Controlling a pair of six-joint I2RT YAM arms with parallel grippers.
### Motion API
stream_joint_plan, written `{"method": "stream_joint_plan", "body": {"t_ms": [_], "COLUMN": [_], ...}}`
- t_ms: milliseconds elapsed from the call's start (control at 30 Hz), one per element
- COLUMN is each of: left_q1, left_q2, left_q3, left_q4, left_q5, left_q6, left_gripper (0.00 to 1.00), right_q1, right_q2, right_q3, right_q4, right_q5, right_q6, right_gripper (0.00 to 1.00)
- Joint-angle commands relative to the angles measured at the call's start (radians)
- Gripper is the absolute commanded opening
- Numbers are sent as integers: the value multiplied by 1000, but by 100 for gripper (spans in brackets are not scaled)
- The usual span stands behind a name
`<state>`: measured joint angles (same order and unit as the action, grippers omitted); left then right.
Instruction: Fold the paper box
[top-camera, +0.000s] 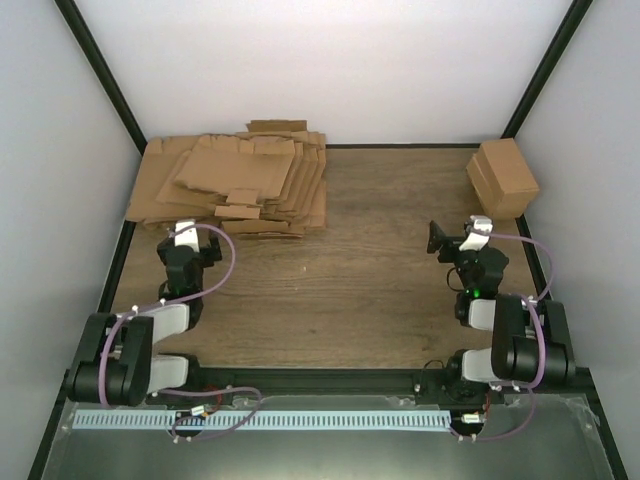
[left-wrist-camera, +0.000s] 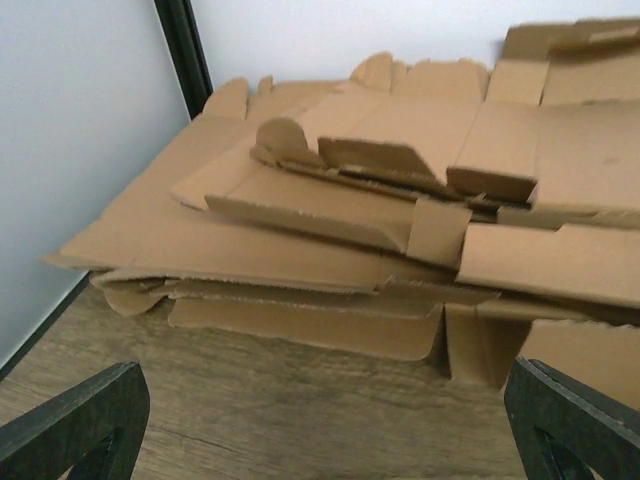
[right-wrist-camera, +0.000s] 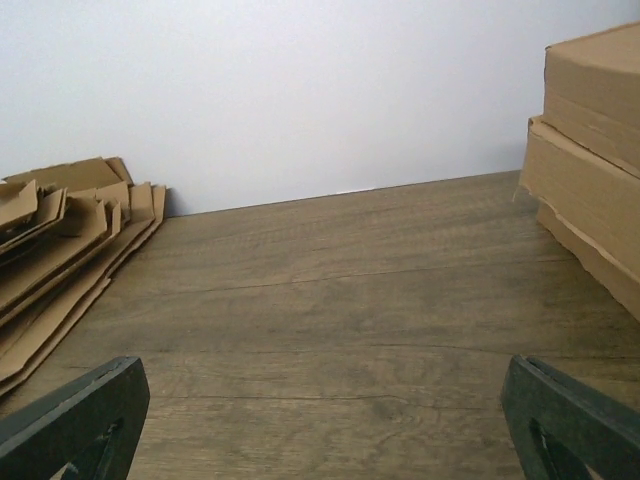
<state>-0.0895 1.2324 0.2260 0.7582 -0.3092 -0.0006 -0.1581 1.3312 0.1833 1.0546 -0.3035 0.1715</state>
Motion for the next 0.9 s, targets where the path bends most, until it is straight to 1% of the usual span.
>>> {"method": "stream_joint_plan", "body": {"t_ms": [0,33,67,133,167,200,233,267,300,333,400,467,867], "left_q1": [32,35,36,42,51,71,80,82,84,85,87,88,88], "left_q2": [109,133,160,255,302,314,306,314,311,315,314,315,312], "left_q3": [40,49,56,69,70,63,64,68,71,71,74,74,68], "left_q4": [192,219,248,305,342,373,358,362,348,356,349,347,357], "left_q5": [52,58,71,106,145,191,207,213,217,217,220,222,221], "left_q6": [25,27,27,28,35,26,23,23,22,21,20,20,20], "left_gripper": [100,100,100,100,100,100,100,100,100,100,100,100,100], "right_q1": [12,17,37,70,92,124,140,142,142,144,146,146,147], "right_q2": [108,112,104,131,155,195,208,194,217,202,206,199,199], "right_q3": [34,29,30,-4,-16,-4,35,74,67,71,61,84,84], "right_q4": [155,163,149,236,277,306,270,148,190,147,183,128,130], "right_q5": [-20,-34,-13,3,15,49,63,97,125,131,135,132,133], "right_q6": [-45,-58,-74,-111,-137,-162,-175,-172,-154,-153,-153,-154,-155], "right_gripper": [100,100,100,100,100,100,100,100,100,100,100,100,100]}}
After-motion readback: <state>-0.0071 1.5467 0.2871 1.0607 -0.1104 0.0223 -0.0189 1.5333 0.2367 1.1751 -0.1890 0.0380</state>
